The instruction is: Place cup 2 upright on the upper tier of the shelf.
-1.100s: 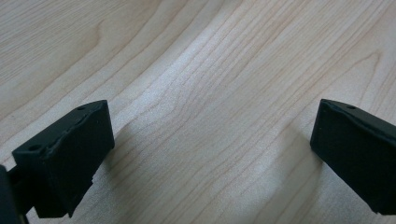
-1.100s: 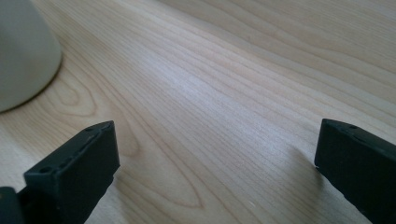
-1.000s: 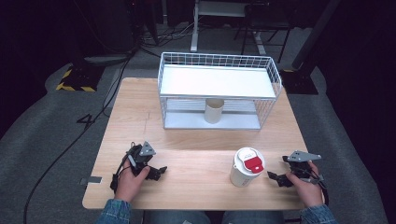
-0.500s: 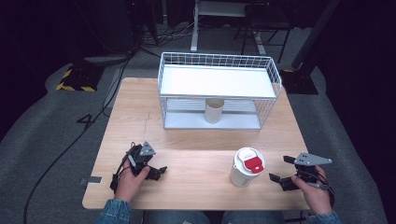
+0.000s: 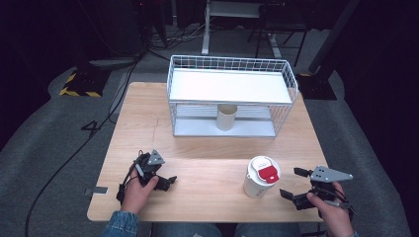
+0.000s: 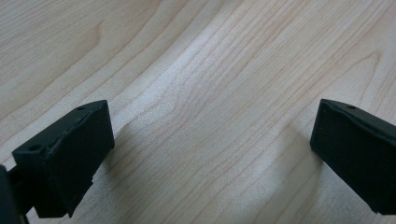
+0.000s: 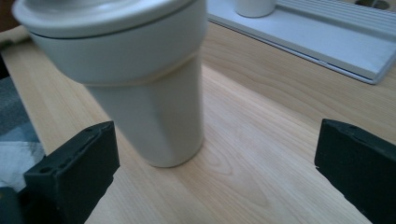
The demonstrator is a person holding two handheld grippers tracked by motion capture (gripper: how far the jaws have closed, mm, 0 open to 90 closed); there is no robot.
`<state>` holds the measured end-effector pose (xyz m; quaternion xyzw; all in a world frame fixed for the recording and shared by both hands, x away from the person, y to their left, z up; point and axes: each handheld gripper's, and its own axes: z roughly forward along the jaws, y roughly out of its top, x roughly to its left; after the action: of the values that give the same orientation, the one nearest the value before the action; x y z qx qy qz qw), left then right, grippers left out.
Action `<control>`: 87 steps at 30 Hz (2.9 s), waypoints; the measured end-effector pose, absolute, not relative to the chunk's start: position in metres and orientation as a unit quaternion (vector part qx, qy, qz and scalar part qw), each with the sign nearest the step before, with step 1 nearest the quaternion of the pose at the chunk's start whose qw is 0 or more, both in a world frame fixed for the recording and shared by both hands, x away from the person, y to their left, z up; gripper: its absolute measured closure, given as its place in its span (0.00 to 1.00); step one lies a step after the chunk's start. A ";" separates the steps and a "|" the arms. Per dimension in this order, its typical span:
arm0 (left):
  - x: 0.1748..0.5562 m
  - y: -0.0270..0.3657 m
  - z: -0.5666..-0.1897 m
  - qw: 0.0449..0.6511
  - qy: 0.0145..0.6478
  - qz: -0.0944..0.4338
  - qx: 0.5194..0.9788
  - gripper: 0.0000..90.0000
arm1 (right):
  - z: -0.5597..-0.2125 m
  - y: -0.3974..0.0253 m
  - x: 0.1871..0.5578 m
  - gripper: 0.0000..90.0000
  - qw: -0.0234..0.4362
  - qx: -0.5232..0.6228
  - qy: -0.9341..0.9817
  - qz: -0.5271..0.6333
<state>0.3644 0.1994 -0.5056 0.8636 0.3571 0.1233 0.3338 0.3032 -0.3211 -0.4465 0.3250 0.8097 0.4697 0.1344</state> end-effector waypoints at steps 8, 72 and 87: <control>0.364 0.199 -0.506 0.334 0.357 0.123 0.864 0.00 | -0.443 -0.306 0.297 0.00 0.118 0.311 0.810 0.483; 0.364 0.199 -0.506 0.334 0.358 0.123 0.863 0.00 | -0.467 -0.238 0.309 0.12 0.170 0.304 0.788 0.507; 0.364 0.199 -0.506 0.334 0.357 0.123 0.864 0.00 | -0.465 -0.239 0.310 0.13 0.172 0.295 0.795 0.502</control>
<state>0.3645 0.1994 -0.5056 0.8636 0.3571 0.1234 0.3338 0.3098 -0.2392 -0.4648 0.2951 0.7946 0.5021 0.1717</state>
